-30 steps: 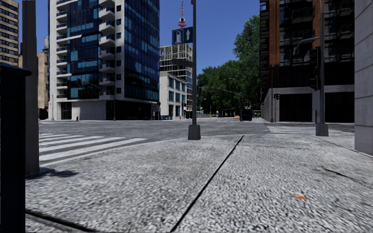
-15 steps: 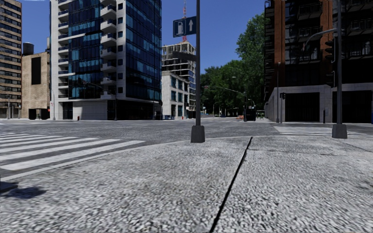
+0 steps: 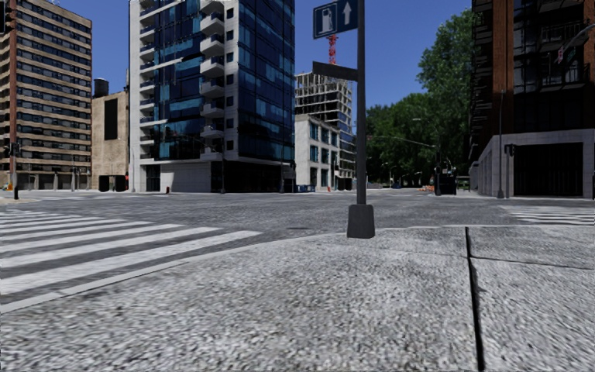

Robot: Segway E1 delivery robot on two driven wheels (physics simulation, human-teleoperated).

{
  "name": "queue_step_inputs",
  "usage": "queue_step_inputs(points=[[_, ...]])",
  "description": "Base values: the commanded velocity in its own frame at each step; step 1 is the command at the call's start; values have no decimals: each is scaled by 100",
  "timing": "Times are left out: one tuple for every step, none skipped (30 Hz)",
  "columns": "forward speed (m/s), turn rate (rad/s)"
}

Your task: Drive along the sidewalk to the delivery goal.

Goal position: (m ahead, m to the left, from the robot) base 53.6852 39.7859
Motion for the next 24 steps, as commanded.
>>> queue_step_inputs(points=[[200,47],[200,47],[200,47],[200,52],[200,52],[200,59],[200,60],[200,61],[200,61],[200,61],[200,61],[200,61],[200,61],[200,61],[200,61],[200,61],[200,61],[200,61],[200,61],[200,61],[200,61],[200,62],[200,62],[200,62]])
